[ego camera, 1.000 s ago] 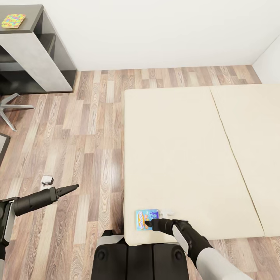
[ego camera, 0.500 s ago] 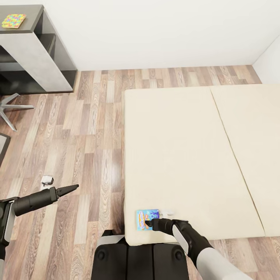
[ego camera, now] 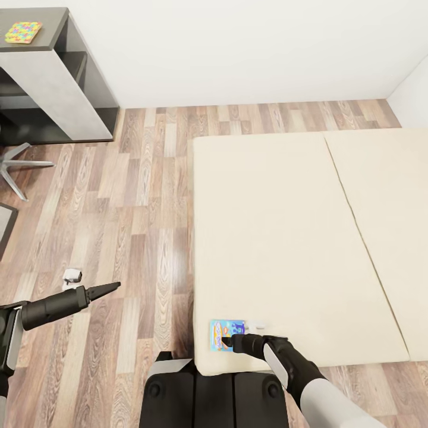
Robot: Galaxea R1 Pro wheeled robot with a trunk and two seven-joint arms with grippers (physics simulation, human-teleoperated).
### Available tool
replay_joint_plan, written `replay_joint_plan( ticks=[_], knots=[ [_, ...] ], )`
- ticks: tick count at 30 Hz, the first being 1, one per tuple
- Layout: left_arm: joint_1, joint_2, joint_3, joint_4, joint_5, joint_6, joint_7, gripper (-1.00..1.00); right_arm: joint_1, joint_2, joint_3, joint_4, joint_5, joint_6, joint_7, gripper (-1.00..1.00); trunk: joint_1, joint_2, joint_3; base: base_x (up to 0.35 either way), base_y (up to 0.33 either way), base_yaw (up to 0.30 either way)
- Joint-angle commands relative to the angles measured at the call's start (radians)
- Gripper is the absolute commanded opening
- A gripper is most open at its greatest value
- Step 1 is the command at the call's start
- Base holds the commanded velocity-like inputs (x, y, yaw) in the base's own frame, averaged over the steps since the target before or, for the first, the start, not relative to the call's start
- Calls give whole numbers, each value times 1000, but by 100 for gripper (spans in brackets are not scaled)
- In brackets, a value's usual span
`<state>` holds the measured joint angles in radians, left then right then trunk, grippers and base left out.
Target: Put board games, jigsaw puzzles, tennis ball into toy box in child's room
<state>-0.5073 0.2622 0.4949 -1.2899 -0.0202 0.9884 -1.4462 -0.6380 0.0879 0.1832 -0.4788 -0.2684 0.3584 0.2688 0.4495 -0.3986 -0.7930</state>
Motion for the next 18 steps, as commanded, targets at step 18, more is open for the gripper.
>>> replay_joint_plan(
  ticks=[18],
  knots=[
    [0,0,1,0,-2,10,-5,100,0,0,2,-1,-5,4,-2,100,1,-1,-1,0,51,0]
  ],
)
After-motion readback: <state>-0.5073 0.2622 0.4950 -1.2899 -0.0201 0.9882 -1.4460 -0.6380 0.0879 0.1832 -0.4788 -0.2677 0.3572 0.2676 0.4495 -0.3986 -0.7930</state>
